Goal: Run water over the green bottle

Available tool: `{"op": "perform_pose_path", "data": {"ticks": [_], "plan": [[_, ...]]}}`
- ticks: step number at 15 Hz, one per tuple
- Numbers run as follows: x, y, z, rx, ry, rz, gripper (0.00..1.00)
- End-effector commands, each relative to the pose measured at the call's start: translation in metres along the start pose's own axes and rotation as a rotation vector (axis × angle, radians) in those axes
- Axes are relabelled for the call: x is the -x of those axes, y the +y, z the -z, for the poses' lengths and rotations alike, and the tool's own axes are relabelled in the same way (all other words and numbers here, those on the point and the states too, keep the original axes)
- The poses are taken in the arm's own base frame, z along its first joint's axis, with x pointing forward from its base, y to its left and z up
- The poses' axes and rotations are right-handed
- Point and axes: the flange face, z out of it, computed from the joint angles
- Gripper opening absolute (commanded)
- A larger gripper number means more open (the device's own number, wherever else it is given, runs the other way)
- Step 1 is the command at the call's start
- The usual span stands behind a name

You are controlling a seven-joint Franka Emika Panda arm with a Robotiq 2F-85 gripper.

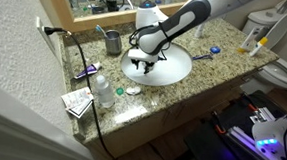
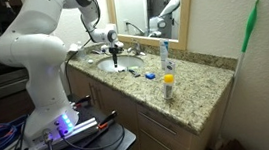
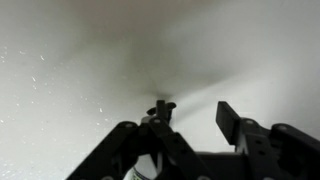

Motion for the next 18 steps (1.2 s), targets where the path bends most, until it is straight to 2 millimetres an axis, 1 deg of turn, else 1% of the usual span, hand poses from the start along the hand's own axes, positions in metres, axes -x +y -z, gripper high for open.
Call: {"op": "perform_pose_path", "data": {"ticks": [1, 3, 4, 6, 7, 9, 10, 11, 12, 14, 15, 16, 18], "plan": [[0.031, 0.011, 0.064, -0.067, -0.006, 0.073, 0.88], [0.039, 0.015, 0.101, -0.118, -0.039, 0.099, 0.98], [0.039, 0.019, 0.119, -0.154, -0.049, 0.108, 1.00], [0.034, 0.029, 0.155, -0.237, -0.065, 0.107, 1.00], [0.027, 0.035, 0.171, -0.284, -0.063, 0.095, 1.00], [0.015, 0.047, 0.198, -0.369, -0.066, 0.091, 1.00], [0.010, 0.052, 0.206, -0.401, -0.087, 0.091, 1.00], [0.011, 0.033, 0.197, -0.351, -0.079, 0.083, 1.00], [0.006, 0.040, 0.206, -0.377, -0.082, 0.084, 1.00], [0.003, 0.047, 0.212, -0.388, -0.082, 0.083, 1.00], [0.001, 0.044, 0.203, -0.362, -0.086, 0.084, 1.00], [-0.002, 0.043, 0.201, -0.364, -0.058, 0.069, 1.00], [-0.014, 0.042, 0.204, -0.395, -0.019, 0.040, 1.00]]}}
